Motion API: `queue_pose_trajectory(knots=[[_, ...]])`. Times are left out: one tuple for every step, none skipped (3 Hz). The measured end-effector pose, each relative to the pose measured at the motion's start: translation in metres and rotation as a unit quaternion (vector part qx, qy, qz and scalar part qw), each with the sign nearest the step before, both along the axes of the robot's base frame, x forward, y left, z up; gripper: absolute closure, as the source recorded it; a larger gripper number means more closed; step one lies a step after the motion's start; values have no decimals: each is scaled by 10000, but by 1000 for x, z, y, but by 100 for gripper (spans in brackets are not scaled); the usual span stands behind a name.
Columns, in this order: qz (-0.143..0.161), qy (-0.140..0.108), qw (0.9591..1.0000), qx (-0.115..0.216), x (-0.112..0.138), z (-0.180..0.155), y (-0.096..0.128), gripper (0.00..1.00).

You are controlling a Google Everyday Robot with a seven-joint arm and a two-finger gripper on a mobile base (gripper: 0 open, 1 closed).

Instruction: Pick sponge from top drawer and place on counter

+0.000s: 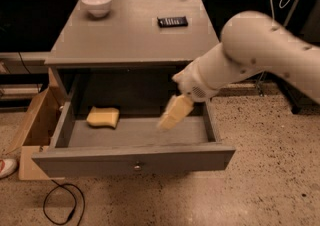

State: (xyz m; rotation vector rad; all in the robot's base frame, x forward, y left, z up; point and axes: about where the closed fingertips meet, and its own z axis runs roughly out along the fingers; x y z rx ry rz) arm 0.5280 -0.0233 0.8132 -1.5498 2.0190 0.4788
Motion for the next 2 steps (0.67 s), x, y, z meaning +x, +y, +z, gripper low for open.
queue_pose_trajectory(knots=[[94,83,9989,443,21,-28,59,0],[-139,14,9985,534,47,-52,104,0]])
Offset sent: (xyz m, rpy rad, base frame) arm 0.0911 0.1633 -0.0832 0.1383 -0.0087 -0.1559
